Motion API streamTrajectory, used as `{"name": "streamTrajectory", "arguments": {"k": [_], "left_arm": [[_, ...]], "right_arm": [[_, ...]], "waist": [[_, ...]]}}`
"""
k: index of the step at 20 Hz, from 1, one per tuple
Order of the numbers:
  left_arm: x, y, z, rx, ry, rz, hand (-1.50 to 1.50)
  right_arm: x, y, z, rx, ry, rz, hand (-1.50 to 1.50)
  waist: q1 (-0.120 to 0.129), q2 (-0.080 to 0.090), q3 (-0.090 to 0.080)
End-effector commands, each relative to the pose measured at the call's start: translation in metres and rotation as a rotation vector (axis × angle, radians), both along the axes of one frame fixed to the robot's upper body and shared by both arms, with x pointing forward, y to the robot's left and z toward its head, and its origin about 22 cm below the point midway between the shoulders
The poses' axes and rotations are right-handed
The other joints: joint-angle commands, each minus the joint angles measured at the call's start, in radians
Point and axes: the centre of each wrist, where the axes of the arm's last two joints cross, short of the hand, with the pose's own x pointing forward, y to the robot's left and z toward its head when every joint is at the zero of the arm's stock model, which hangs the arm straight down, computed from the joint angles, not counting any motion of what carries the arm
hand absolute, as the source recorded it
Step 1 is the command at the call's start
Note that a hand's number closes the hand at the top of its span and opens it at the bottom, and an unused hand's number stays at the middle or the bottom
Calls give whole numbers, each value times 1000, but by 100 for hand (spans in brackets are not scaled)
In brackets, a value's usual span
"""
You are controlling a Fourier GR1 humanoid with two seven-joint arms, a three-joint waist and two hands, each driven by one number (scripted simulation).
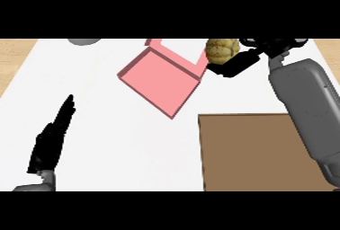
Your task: Pick the squash from the tray and place it in the cardboard box
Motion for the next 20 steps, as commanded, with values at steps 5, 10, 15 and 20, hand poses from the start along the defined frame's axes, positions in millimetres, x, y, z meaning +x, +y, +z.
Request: {"name": "streamTrajectory", "arguments": {"k": [5,10,15,20], "left_arm": [[-4,-13,11,-5,9,-10,0],[-3,-9,4,-2,5,-34,0],[2,-2,1,6,-16,-44,0],[7,-23,-4,4,-4,-61,0]], "right_arm": [[8,98,30,-39,39,4,150],[31,123,-10,-92,96,1,150],[38,146,-8,-135,163,-7,150],[38,146,-50,-199,199,-75,150]], "waist": [[0,-3,0],[22,8,0],[23,10,-1],[54,21,-1]]}}
